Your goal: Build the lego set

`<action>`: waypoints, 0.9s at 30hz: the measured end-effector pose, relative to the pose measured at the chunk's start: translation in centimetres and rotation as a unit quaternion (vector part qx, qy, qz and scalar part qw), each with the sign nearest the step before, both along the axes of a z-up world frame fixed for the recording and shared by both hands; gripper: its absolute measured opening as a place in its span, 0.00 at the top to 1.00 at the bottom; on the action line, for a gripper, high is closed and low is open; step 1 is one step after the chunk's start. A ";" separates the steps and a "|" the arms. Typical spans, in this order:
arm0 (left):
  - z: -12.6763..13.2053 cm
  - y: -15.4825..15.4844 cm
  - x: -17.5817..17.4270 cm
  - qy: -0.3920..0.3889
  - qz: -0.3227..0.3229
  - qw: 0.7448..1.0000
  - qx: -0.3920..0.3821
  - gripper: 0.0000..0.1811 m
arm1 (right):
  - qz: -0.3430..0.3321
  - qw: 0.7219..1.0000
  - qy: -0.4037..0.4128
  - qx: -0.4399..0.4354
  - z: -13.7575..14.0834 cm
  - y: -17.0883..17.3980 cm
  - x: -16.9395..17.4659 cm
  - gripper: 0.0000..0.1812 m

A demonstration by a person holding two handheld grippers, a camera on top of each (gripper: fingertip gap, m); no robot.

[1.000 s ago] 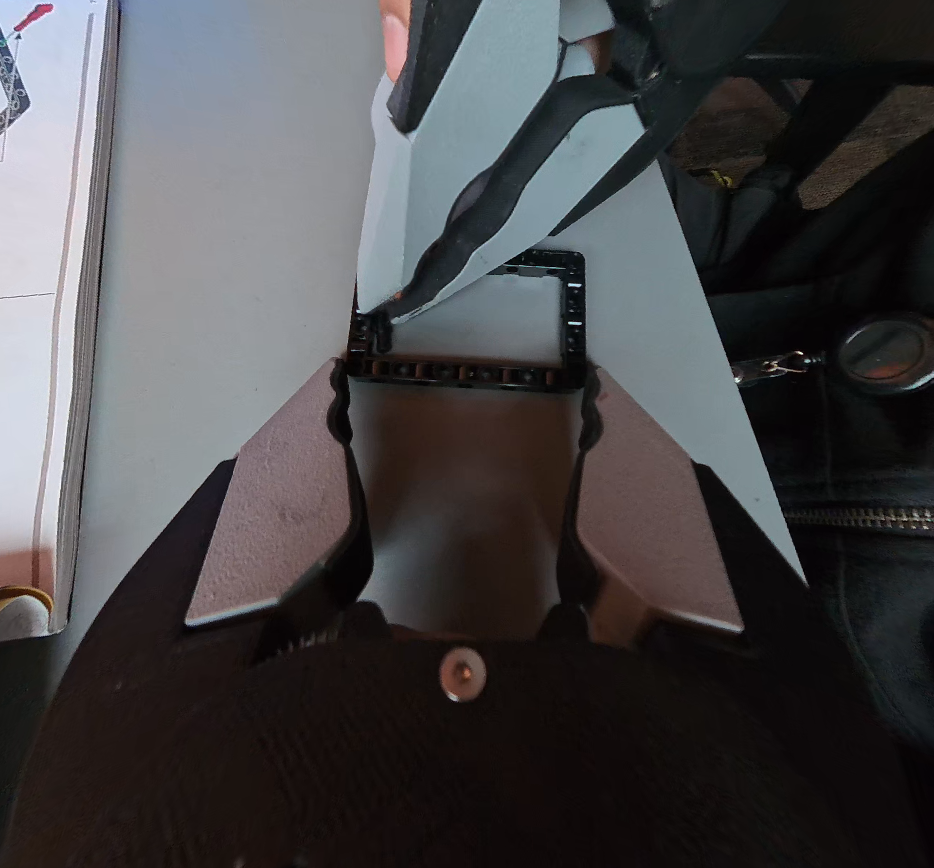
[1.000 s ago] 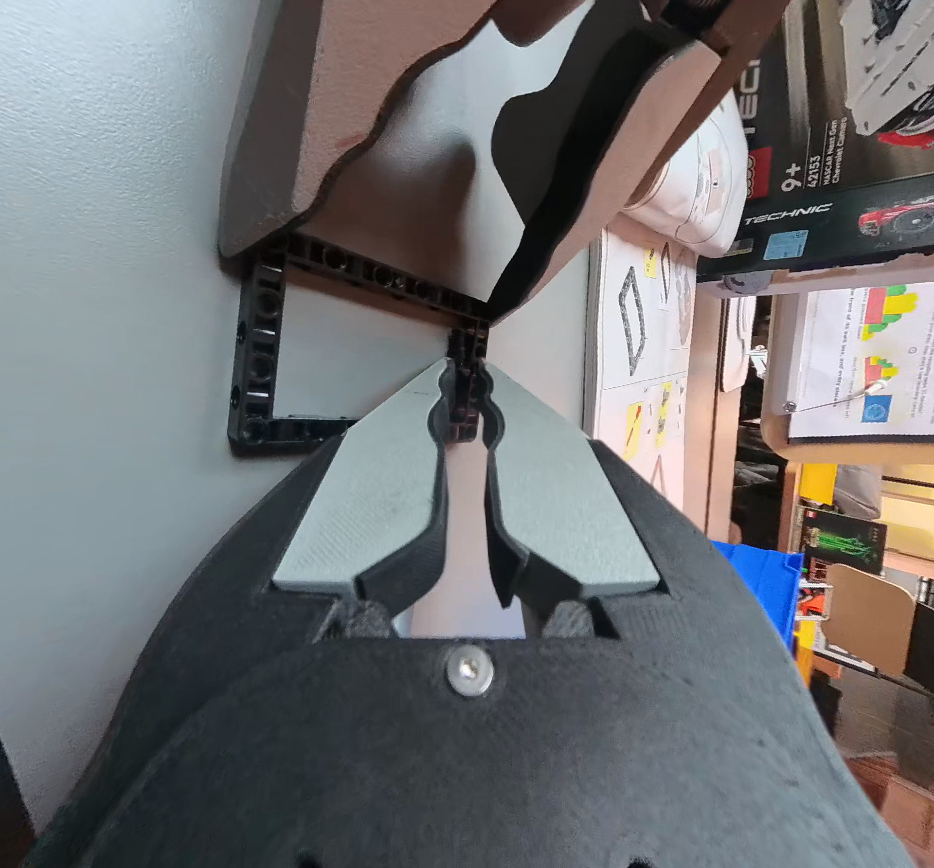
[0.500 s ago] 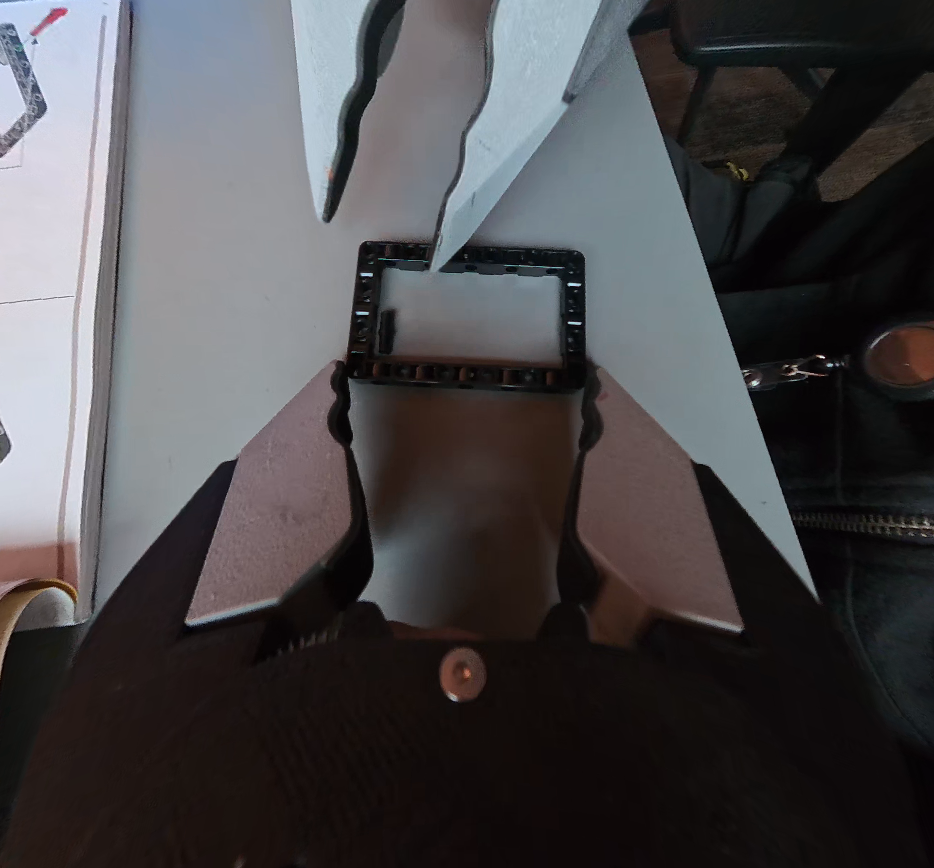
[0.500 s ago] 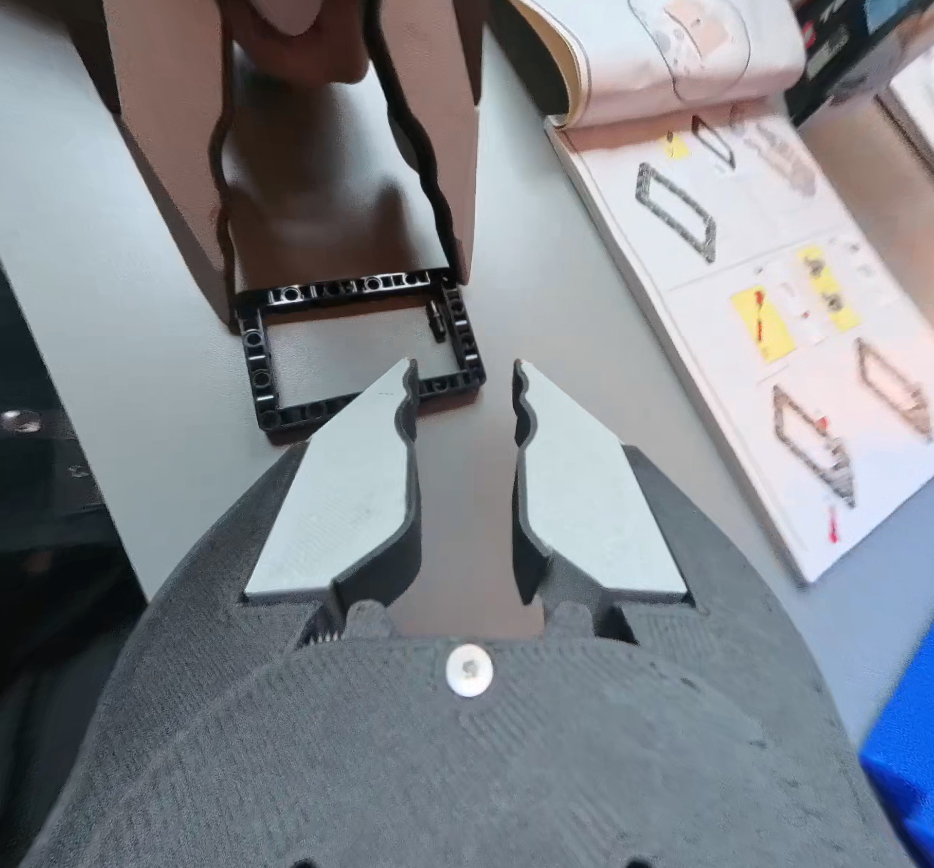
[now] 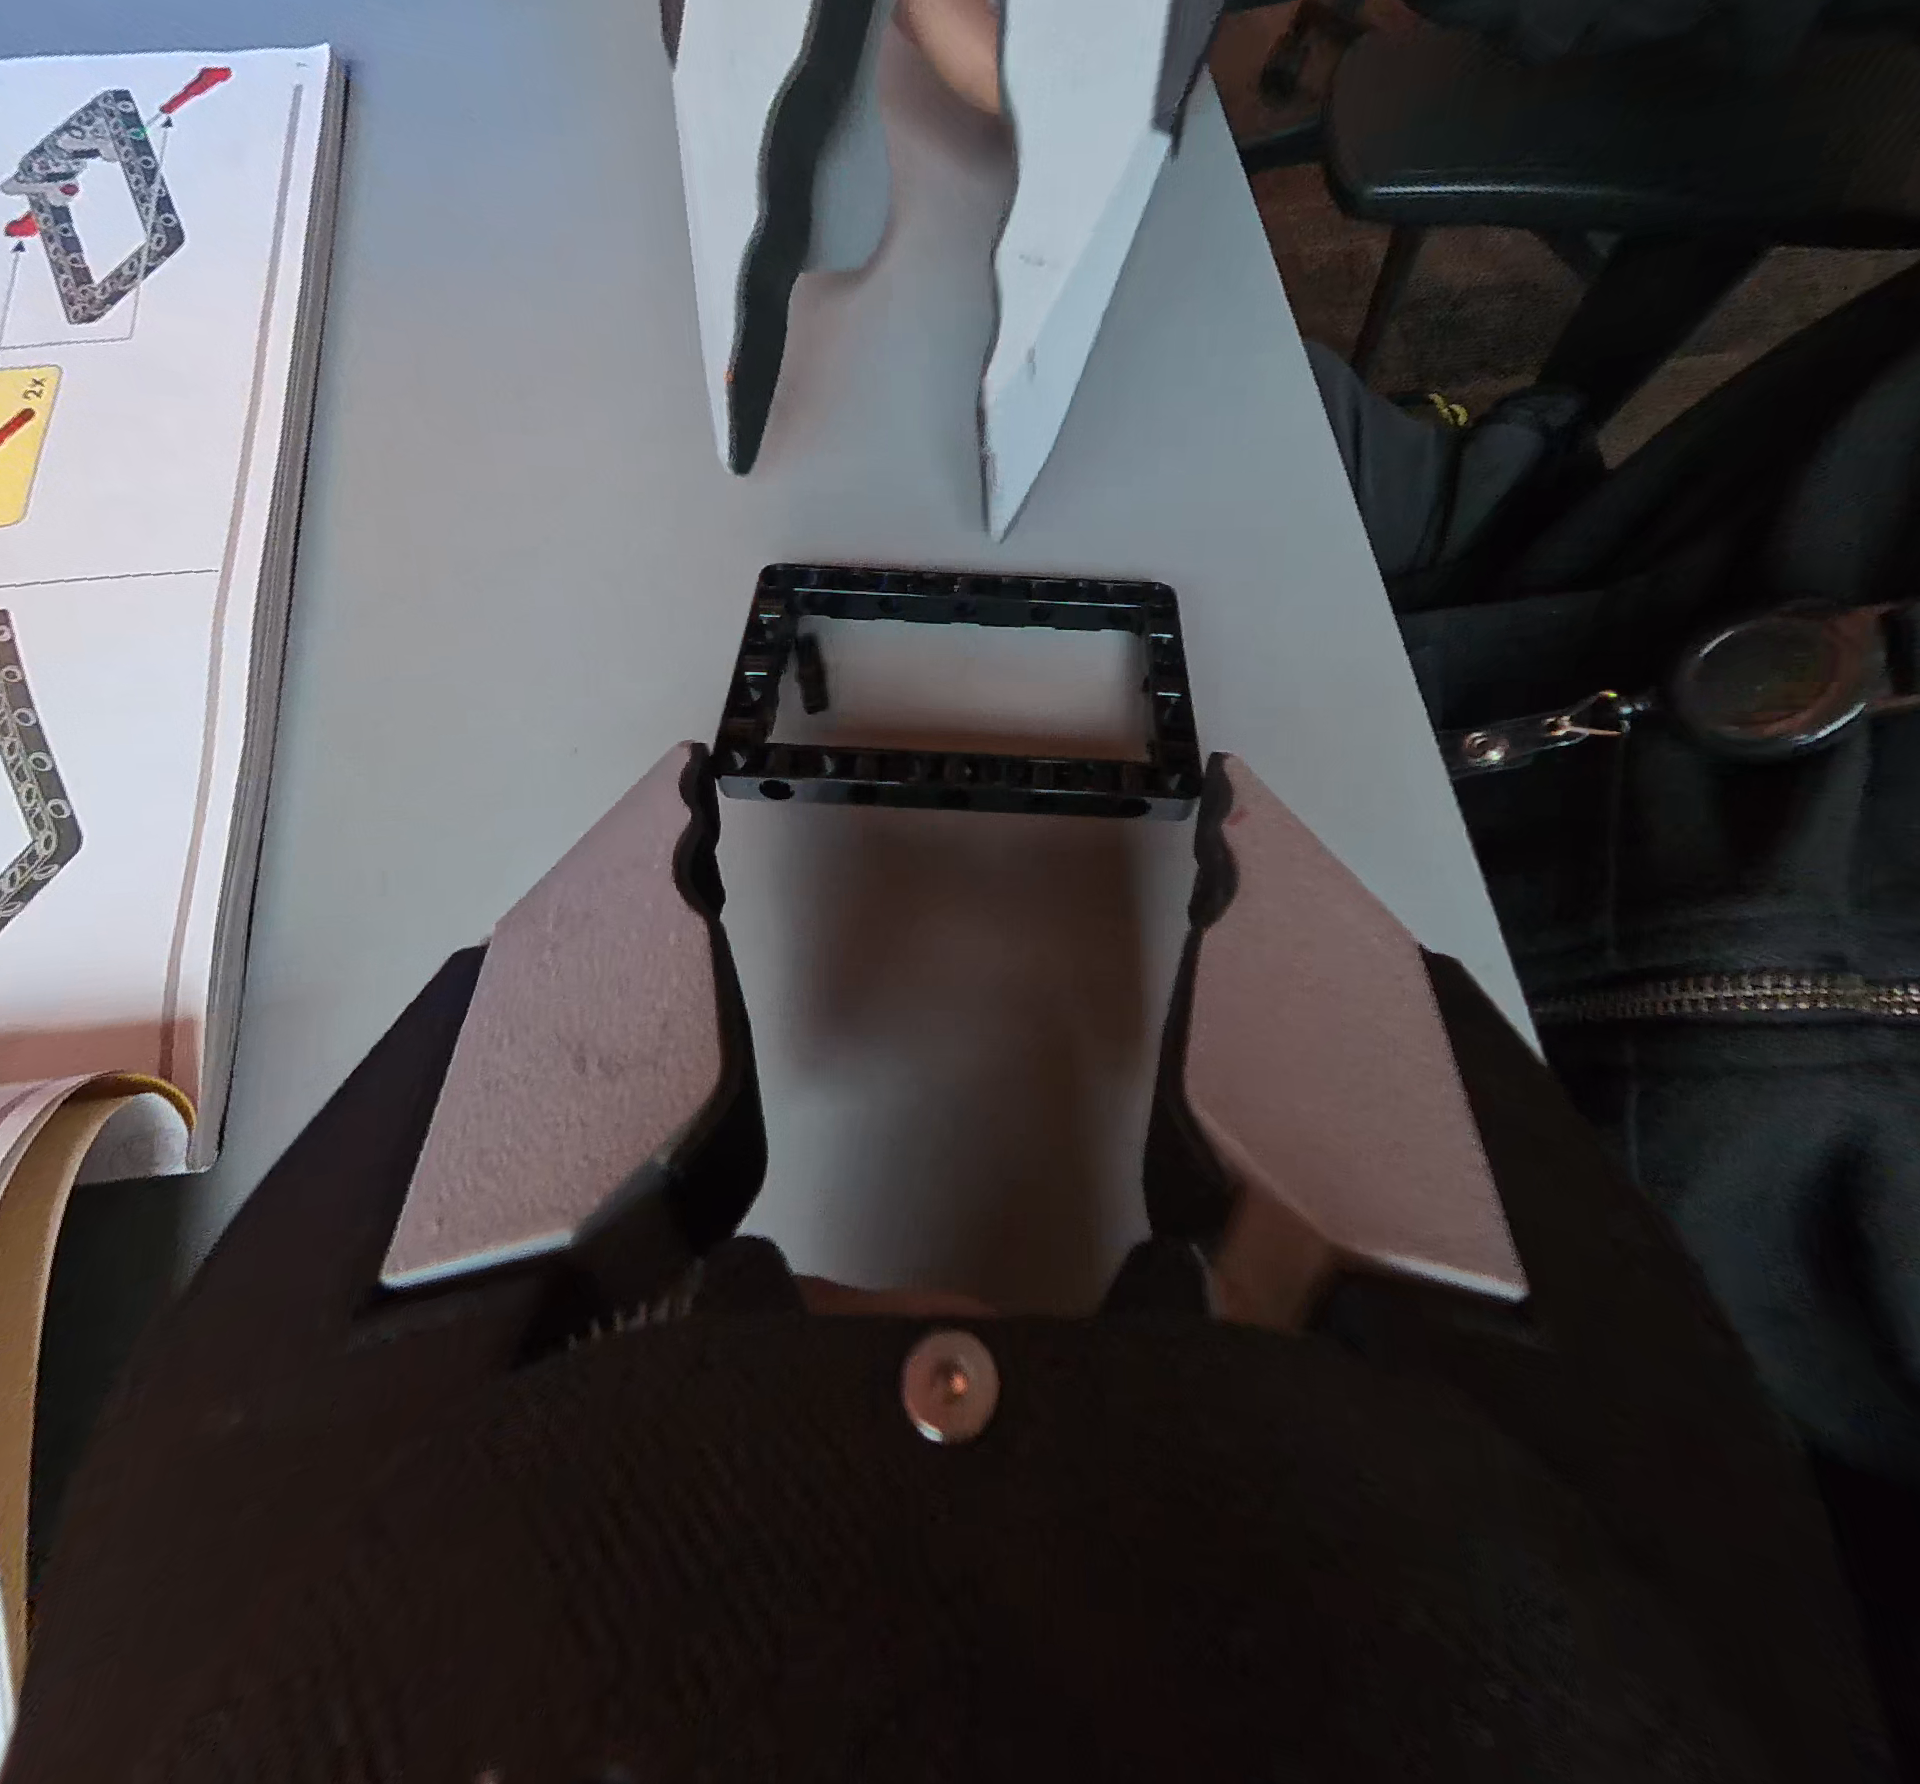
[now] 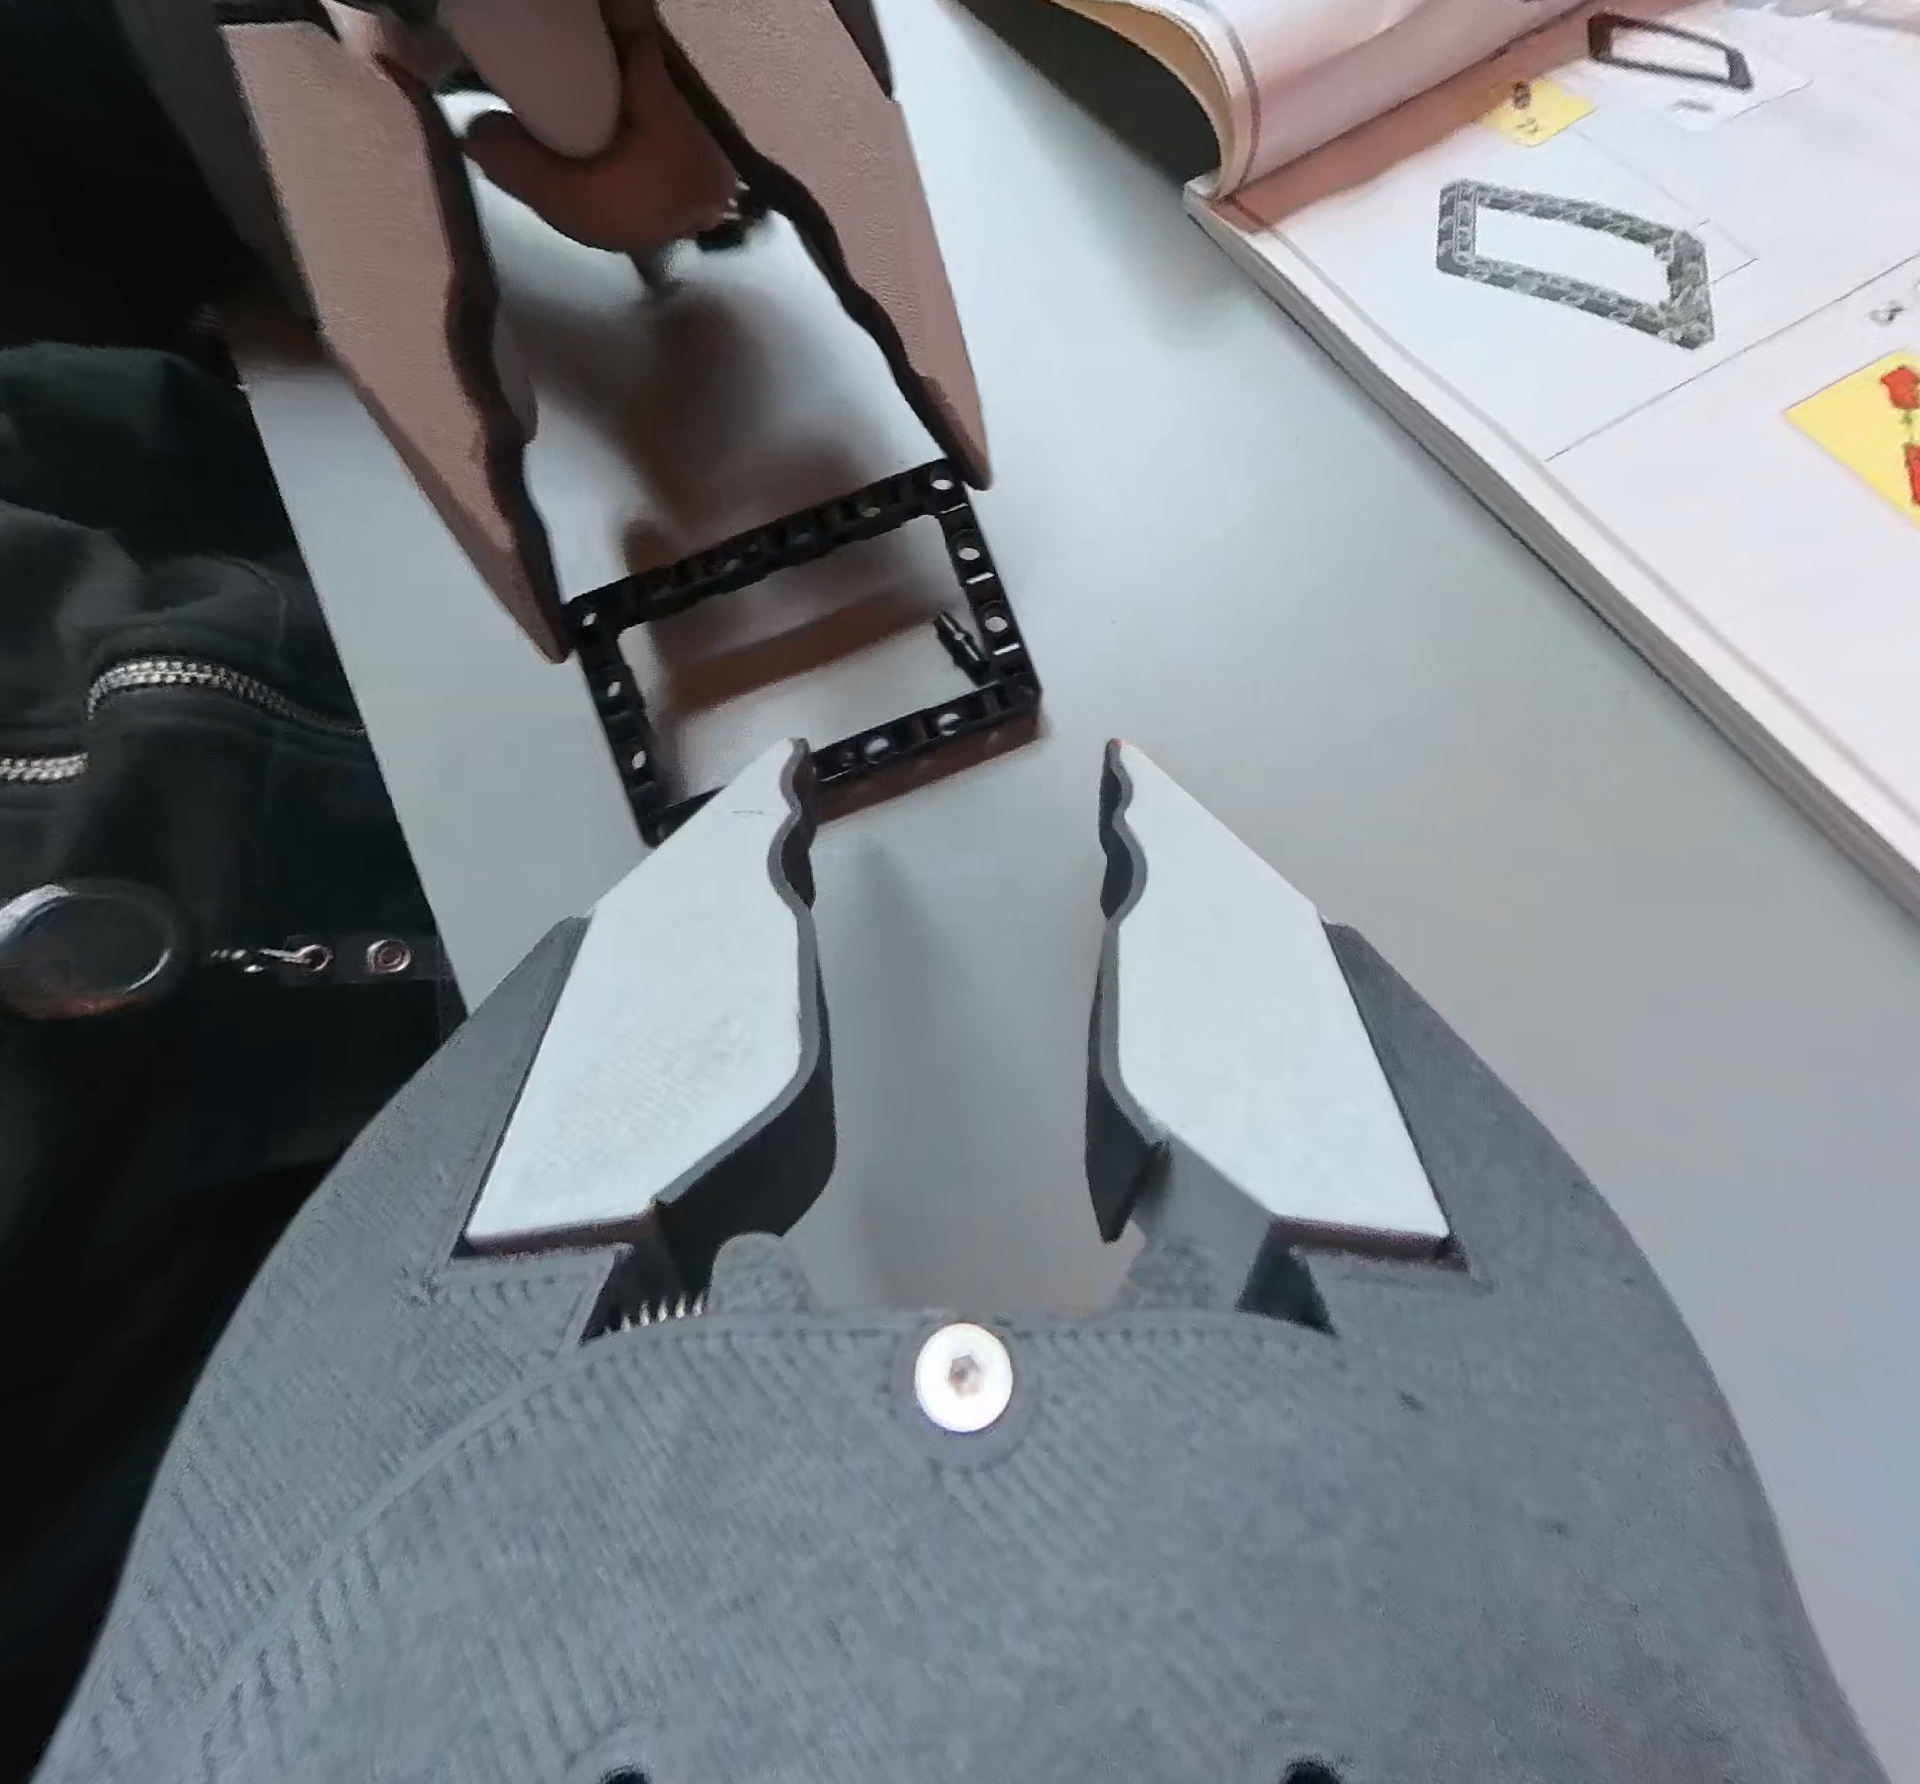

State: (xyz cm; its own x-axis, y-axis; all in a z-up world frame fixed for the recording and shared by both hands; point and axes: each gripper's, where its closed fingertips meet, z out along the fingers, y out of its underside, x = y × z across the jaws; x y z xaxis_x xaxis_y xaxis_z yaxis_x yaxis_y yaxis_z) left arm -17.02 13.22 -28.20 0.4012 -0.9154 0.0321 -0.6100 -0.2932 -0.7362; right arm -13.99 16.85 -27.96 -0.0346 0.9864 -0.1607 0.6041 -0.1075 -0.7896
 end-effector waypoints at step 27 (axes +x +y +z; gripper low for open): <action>-1.5 -0.2 -0.5 0.063 0.032 0.997 0.006 0.51 | -0.024 0.998 -0.028 0.047 -0.9 0.5 -0.5 0.72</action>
State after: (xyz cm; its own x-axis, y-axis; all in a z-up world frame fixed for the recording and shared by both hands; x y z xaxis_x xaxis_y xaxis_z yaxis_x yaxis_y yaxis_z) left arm -17.53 13.02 -29.66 0.4593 -0.8877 -0.0326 -0.6786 -0.3269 -0.6577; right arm -14.53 17.39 -28.82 0.0194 0.9975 -0.0680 0.6436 -0.0645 -0.7627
